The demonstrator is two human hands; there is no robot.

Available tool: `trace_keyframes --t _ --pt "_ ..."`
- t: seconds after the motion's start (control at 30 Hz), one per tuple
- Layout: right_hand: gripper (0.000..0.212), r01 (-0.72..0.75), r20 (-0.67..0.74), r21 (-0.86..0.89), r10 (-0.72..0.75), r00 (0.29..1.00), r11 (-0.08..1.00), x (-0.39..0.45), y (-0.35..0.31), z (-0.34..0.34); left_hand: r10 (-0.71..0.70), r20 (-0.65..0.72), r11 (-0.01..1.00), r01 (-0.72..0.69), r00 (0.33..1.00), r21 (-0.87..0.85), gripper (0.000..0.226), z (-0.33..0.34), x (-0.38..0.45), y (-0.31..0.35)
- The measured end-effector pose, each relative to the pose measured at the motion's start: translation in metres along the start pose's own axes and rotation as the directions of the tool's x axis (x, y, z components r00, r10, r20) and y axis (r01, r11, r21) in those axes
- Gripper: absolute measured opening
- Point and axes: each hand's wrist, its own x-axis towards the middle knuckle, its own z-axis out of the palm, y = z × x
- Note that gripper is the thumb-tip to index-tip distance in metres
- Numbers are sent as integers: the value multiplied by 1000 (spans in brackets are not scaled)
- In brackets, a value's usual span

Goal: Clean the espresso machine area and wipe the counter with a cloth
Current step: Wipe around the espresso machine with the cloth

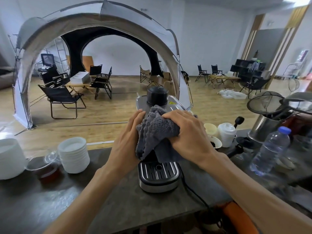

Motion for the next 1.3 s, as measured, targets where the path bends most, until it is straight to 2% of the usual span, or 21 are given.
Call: trace_keyframes --t 0.17,0.27,0.37,0.43,0.53,0.6,0.73,0.83,1.0,1.17,1.3 --pt "42 49 28 14 -49 998 999 10 -11 -1 78 -79 994 -72 994 77 82 5 0 3" --pt "42 87 113 -13 -85 990 996 19 -11 -6 23 -103 992 -10 994 129 75 6 1 1" --pt "37 14 130 114 -29 991 993 27 -10 -17 -48 -123 994 60 991 94 64 8 -2 2" --pt "37 -63 38 177 57 998 982 36 -5 -31 -98 -100 987 110 990 118 69 7 1 3" --pt "37 -112 -89 134 124 988 985 50 12 -60 -105 -62 993 109 993 54 87 8 5 2" --pt "34 -162 -63 89 167 984 983 53 21 -69 -105 -56 994 107 993 27 90 9 5 1" --pt "20 -199 131 39 193 972 979 40 22 -40 -104 -62 994 107 993 36 92 10 3 1" --pt "18 -196 107 40 190 976 980 34 16 -23 -115 -77 993 115 990 4 92 11 3 0" --pt "19 -122 48 -3 122 991 993 37 -19 3 -216 -179 974 224 960 21 54 17 0 -4" --pt "31 -177 -47 -117 173 984 977 49 -53 36 -259 -198 963 236 946 -129 47 17 0 -7" --pt "37 -182 9 -117 185 983 976 54 -58 38 -342 -138 930 314 929 -192 40 19 -2 -10"
